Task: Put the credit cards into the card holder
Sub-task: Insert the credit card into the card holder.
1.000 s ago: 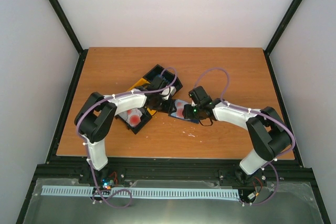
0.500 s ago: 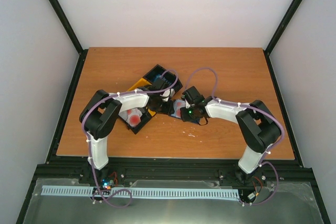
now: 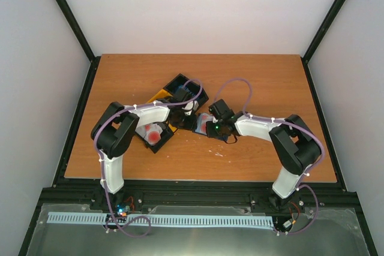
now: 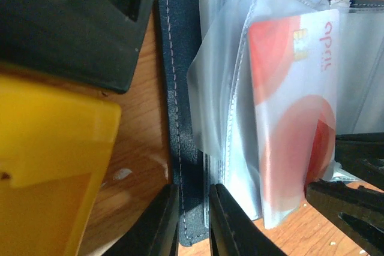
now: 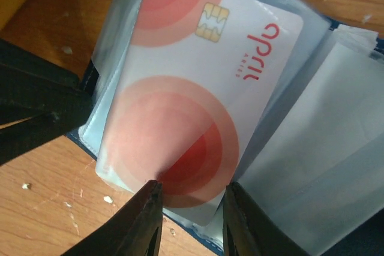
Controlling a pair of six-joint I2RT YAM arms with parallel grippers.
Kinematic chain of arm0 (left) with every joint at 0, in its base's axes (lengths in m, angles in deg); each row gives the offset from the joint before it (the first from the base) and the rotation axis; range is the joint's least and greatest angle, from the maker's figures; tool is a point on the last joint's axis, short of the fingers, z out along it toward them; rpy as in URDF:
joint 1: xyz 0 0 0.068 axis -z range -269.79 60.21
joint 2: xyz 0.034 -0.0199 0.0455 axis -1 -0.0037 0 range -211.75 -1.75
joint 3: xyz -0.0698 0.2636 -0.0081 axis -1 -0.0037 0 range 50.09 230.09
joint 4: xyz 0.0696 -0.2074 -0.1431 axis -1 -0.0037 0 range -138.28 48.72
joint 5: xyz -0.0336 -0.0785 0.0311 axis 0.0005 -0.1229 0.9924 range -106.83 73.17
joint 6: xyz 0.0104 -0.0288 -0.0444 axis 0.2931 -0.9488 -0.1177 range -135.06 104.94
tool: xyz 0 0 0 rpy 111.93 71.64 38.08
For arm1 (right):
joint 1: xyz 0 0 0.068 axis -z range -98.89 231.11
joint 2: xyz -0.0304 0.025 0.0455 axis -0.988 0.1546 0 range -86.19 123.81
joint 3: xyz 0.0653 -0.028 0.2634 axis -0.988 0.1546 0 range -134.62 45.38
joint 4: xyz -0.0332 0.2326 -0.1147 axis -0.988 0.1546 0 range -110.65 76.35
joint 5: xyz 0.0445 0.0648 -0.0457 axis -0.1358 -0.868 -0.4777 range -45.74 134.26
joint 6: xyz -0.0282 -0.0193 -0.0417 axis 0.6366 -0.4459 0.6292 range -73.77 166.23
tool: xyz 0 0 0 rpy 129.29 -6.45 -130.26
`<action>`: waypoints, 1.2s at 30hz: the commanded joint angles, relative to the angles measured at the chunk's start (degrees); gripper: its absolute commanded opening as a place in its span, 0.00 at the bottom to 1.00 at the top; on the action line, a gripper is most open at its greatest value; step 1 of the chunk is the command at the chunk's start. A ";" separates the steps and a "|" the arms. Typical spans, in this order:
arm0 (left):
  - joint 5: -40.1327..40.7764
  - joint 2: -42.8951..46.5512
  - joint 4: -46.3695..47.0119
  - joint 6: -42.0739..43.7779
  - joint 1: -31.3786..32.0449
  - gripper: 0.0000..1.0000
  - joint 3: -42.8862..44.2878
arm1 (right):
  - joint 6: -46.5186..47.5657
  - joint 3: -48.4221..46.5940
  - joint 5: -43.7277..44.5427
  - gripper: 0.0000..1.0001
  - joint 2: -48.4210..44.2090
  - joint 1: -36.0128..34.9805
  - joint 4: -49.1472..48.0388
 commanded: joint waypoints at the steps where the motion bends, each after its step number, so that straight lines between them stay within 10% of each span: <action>1: -1.63 -0.20 -0.11 0.49 -0.06 0.16 0.33 | -7.38 3.23 -1.63 0.30 -3.13 -0.65 -8.56; 36: -2.61 4.24 -0.22 0.58 -0.06 0.20 0.26 | -13.24 -1.17 6.37 0.50 -8.24 0.22 0.30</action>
